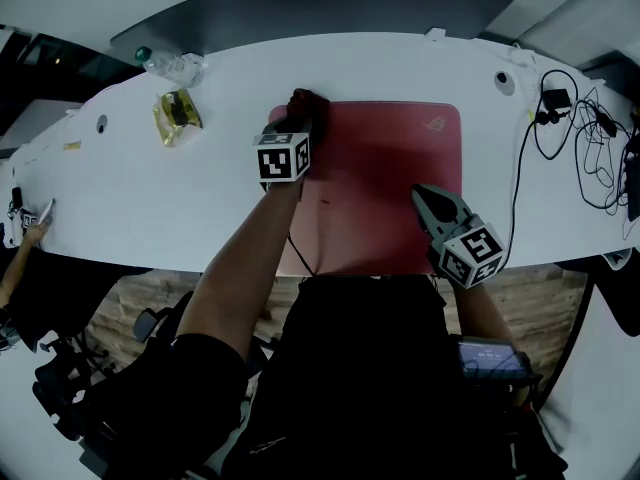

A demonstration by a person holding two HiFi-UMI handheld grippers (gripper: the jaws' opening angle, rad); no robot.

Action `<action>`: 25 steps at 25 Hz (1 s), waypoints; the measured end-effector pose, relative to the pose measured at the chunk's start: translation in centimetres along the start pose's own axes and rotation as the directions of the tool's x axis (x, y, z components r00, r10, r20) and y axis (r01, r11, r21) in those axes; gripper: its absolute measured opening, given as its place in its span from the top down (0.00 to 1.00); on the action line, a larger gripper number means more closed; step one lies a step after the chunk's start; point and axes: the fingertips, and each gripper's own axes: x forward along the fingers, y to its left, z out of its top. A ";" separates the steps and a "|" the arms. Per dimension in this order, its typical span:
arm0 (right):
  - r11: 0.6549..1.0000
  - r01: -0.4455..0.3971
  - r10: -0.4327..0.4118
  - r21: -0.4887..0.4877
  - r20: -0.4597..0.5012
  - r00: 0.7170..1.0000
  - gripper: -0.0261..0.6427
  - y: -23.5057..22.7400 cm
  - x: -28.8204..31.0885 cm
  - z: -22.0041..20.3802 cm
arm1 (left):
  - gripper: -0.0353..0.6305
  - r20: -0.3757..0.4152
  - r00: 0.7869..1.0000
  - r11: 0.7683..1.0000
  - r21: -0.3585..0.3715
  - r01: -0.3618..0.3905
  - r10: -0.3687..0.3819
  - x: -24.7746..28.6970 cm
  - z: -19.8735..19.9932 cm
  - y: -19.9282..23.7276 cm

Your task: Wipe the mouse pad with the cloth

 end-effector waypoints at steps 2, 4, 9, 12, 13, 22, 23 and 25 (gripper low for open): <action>1.000 0.009 -0.009 -0.006 -0.004 1.000 0.93 0.7 0.4 -0.1 | 0.82 0.002 1.000 1.000 -0.007 0.001 -0.001 -0.3 -0.4 1.3; 1.000 0.010 -0.010 -0.013 -0.005 1.000 0.93 1.6 1.3 -0.1 | 0.82 0.007 1.000 1.000 -0.006 -0.006 0.006 -1.1 -0.4 2.9; 0.999 -0.022 0.022 -0.023 0.003 1.000 0.93 3.6 3.4 0.0 | 0.82 0.021 0.997 0.997 0.001 -0.072 0.072 -3.9 -0.1 6.9; 0.999 -0.026 0.026 -0.031 0.001 1.000 0.93 4.3 3.2 -0.1 | 0.82 0.025 0.995 0.995 -0.001 -0.100 0.100 -4.8 -0.4 7.9; 0.999 -0.026 0.026 -0.035 0.001 1.000 0.93 4.5 3.2 -0.1 | 0.82 0.024 0.994 0.994 -0.006 -0.108 0.108 -4.9 -0.8 8.5; 0.997 -0.037 0.039 -0.072 0.023 0.999 0.93 5.6 2.4 0.3 | 0.82 0.088 0.986 0.989 -0.060 -0.135 0.140 -9.0 -2.9 10.5; 0.996 -0.038 0.040 -0.076 0.028 0.999 0.93 5.7 2.2 0.4 | 0.82 0.106 0.986 0.991 -0.062 -0.122 0.128 -9.5 -3.0 10.0; 0.996 -0.039 0.043 -0.083 0.041 0.998 0.93 5.8 1.7 0.5 | 0.82 0.143 0.984 0.994 -0.061 -0.094 0.102 -10.9 -3.2 8.7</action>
